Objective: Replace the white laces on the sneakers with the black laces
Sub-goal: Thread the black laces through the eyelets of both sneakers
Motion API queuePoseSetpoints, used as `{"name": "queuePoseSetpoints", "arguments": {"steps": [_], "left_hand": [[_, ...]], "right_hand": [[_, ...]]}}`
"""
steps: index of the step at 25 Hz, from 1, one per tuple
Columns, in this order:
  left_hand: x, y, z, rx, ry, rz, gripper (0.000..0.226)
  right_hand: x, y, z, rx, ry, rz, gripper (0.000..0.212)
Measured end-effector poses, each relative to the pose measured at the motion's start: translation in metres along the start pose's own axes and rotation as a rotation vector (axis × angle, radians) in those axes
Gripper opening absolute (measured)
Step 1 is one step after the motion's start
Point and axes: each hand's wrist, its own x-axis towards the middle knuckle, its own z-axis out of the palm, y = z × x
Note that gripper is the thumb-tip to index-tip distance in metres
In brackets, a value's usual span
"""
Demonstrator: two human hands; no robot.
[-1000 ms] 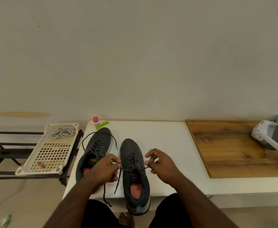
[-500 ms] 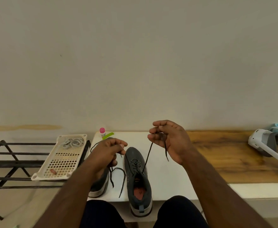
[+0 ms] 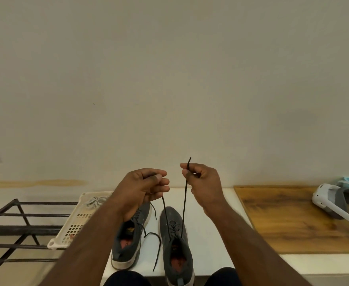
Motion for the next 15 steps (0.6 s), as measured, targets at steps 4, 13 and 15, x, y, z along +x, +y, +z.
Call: {"name": "queuePoseSetpoints", "arguments": {"steps": [4,13,15], "left_hand": [[0.010,0.003,0.011,0.220,0.137,0.127,0.021],[0.036,0.023,0.044,0.361,0.167,0.179,0.024],[0.039,0.024,0.045,0.365,0.176,0.155,0.026]], "right_hand": [[0.004,-0.003,0.010,0.026,0.106,-0.012,0.019],[0.013,-0.003,0.022,-0.007,0.067,-0.093,0.019],[0.015,-0.004,0.021,-0.031,0.045,-0.100,0.022]]}}
